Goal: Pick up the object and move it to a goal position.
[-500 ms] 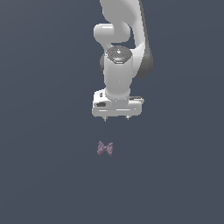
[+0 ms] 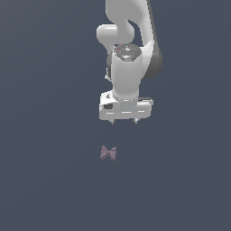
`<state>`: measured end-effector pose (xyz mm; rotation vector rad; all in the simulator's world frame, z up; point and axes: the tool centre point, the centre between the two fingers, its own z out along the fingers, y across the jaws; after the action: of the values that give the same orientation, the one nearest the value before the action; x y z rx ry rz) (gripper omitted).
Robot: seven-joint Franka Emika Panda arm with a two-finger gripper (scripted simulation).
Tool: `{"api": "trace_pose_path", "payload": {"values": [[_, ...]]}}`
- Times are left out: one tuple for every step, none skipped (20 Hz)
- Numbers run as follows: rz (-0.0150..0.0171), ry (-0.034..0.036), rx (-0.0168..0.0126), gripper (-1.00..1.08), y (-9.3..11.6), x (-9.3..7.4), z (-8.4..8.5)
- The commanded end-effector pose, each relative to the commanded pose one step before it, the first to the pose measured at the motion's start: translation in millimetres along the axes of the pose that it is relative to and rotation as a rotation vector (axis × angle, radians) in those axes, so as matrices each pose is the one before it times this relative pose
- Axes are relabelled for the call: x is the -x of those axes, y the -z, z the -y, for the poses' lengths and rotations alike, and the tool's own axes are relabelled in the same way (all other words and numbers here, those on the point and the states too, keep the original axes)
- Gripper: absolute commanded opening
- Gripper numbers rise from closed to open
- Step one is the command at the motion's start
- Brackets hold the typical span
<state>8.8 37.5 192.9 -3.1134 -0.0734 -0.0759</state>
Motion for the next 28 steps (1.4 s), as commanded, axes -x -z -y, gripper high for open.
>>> {"api": "trace_pose_path", "payload": {"values": [[-0.0064,-0.00113,-0.00571,1.0,2.7,-1.54,4.92],[-0.00031,-0.00055,-0.00028,1.0,0.14,-0.05,0.34],[0.00072,-0.00016,0.00064,1.0,-0.33,0.12,-0.52],[0.00064,0.00127,0.00059,1.0,-0.27,0.15,-0.66],[0.00048,0.00268,0.00047,1.0,-0.31,-0.08,-0.37],[0.00022,0.00407,0.00026,1.0,-0.26,-0.25,-0.19],[0.00014,0.00548,0.00021,1.0,-0.28,-0.37,-0.12],[0.00019,0.00679,0.00027,1.0,-0.36,-0.45,-0.18],[0.00032,0.00813,0.0004,1.0,-0.47,-0.51,-0.28],[0.00047,0.00939,0.00053,1.0,-0.58,-0.57,-0.39],[0.00059,0.0106,0.00063,1.0,-0.67,-0.62,-0.51],[0.00069,0.01184,0.0007,1.0,-0.77,-0.68,-0.58],[0.00076,0.013,0.00075,1.0,-0.84,-0.74,-0.65],[0.0008,0.01423,0.00077,1.0,-0.91,-0.8,-0.69],[0.00083,0.01523,0.00078,1.0,-0.96,-0.86,-0.74],[0.0009,0.0164,0.0008,1.0,-1.04,-0.91,-0.81],[0.001,0.01777,0.00085,1.0,-1.14,-0.96,-0.9],[0.00109,0.01904,0.00087,1.0,-1.23,-1.0,-1.0],[0.00117,0.02024,0.00088,1.0,-1.31,-1.04,-1.09],[0.00124,0.0215,0.00088,1.0,-1.4,-1.08,-1.18],[0.00132,0.02281,0.00087,1.0,-1.49,-1.11,-1.28],[0.00141,0.02413,0.00086,1.0,-1.58,-1.13,-1.39],[0.00149,0.02542,0.00084,1.0,-1.68,-1.15,-1.5],[0.00154,0.02641,0.00079,1.0,-1.75,-1.14,-1.59],[0.00154,0.02647,0.00072,1.0,-1.77,-1.09,-1.63],[0.00154,0.02643,0.00064,1.0,-1.77,-1.04,-1.67],[0.00152,0.0264,0.00056,1.0,-1.78,-0.98,-1.7],[0.00151,0.02637,0.00049,1.0,-1.79,-0.92,-1.72]]}}
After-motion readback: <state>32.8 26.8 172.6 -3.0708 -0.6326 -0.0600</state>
